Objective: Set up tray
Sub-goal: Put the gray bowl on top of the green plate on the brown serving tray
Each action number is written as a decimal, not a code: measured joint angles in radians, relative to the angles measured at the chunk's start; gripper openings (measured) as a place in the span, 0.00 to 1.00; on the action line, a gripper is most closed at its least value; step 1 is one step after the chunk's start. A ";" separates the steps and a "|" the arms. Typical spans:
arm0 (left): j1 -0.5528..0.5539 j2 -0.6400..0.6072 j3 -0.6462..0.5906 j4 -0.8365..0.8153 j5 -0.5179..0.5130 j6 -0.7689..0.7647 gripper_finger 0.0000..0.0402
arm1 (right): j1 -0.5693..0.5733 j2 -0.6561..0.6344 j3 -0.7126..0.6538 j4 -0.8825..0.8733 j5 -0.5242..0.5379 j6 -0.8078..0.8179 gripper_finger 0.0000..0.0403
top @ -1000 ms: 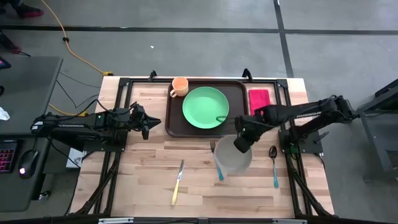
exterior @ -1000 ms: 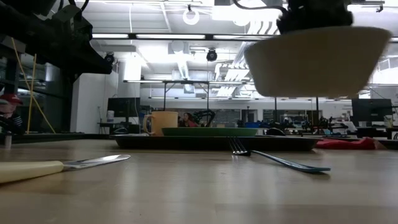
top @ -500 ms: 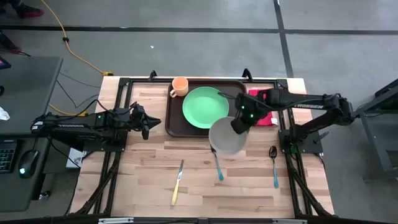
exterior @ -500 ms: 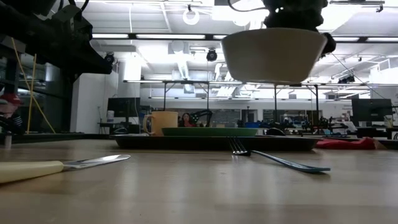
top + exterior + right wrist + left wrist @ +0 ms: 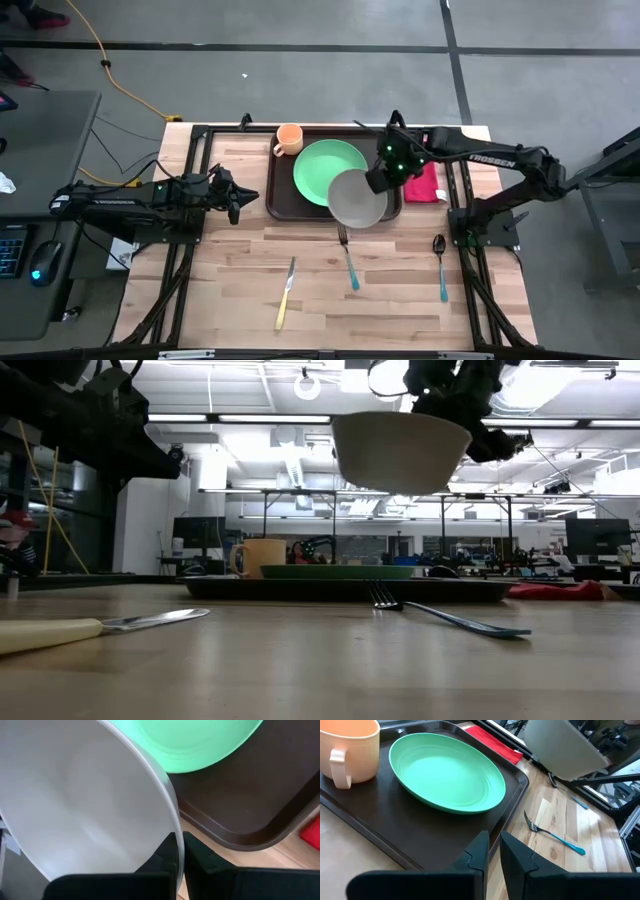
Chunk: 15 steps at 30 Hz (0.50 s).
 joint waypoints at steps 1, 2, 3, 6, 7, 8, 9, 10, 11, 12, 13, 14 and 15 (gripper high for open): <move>0.000 0.000 0.000 0.000 0.000 0.000 0.19 | -0.009 0.007 0.000 0.003 -0.005 -0.011 0.00; 0.000 0.000 0.000 0.000 0.000 0.000 0.19 | -0.015 0.017 0.000 0.015 -0.008 -0.023 0.00; 0.000 0.000 0.000 0.000 0.000 0.000 0.19 | -0.020 0.026 0.000 0.032 -0.017 -0.033 0.00; 0.000 0.000 0.000 0.000 0.000 0.000 0.19 | -0.042 0.056 0.000 0.082 -0.043 -0.062 0.00; 0.000 0.000 0.000 0.000 0.000 -0.001 0.19 | -0.049 0.067 0.000 0.098 -0.053 -0.069 0.00; 0.000 0.000 0.000 -0.001 0.000 -0.002 0.19 | -0.055 0.078 0.000 0.116 -0.057 -0.074 0.00; 0.000 0.000 0.000 -0.001 0.000 -0.003 0.19 | -0.063 0.086 0.002 0.126 -0.060 -0.079 0.00; 0.000 0.000 0.000 -0.001 0.000 -0.003 0.19 | -0.072 0.098 0.012 0.118 -0.064 -0.088 0.00; 0.000 0.000 0.000 0.000 0.000 -0.004 0.19 | -0.078 0.111 0.028 0.110 -0.064 -0.100 0.00; 0.000 0.000 0.000 0.000 0.000 -0.005 0.19 | -0.083 0.126 0.051 0.103 -0.064 -0.112 0.00; 0.000 0.000 0.000 -0.001 0.000 -0.005 0.19 | -0.090 0.141 0.078 0.095 -0.062 -0.129 0.00; 0.000 0.000 0.000 0.000 0.000 -0.006 0.19 | -0.096 0.158 0.110 0.079 -0.053 -0.146 0.00; 0.000 0.000 0.000 0.000 0.000 -0.006 0.19 | -0.101 0.178 0.145 0.057 -0.042 -0.163 0.00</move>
